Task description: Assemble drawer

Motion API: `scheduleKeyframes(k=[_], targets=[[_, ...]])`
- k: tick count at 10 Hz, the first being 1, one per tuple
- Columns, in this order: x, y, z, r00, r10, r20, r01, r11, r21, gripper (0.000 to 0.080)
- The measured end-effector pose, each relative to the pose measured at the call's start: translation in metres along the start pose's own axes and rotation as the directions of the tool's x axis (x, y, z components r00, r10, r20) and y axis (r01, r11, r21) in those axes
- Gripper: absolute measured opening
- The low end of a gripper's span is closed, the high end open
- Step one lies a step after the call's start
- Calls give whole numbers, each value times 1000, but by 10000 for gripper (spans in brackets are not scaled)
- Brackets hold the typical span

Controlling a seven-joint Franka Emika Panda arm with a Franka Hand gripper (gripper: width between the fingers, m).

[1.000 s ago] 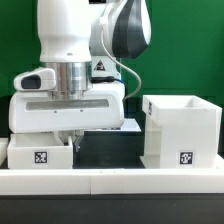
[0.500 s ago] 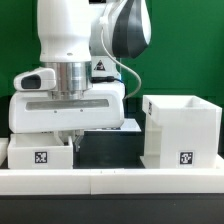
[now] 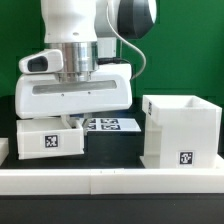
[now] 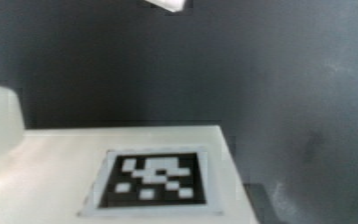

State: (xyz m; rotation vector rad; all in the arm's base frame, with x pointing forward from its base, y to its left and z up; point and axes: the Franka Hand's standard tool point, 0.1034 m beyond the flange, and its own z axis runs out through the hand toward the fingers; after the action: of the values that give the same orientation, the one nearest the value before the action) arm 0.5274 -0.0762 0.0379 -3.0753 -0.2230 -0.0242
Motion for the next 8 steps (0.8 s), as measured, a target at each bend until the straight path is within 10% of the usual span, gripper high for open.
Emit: scheduleKeyframes(k=[8], targets=[[-2, -11, 5, 852, -524, 13, 524, 852, -25, 41]])
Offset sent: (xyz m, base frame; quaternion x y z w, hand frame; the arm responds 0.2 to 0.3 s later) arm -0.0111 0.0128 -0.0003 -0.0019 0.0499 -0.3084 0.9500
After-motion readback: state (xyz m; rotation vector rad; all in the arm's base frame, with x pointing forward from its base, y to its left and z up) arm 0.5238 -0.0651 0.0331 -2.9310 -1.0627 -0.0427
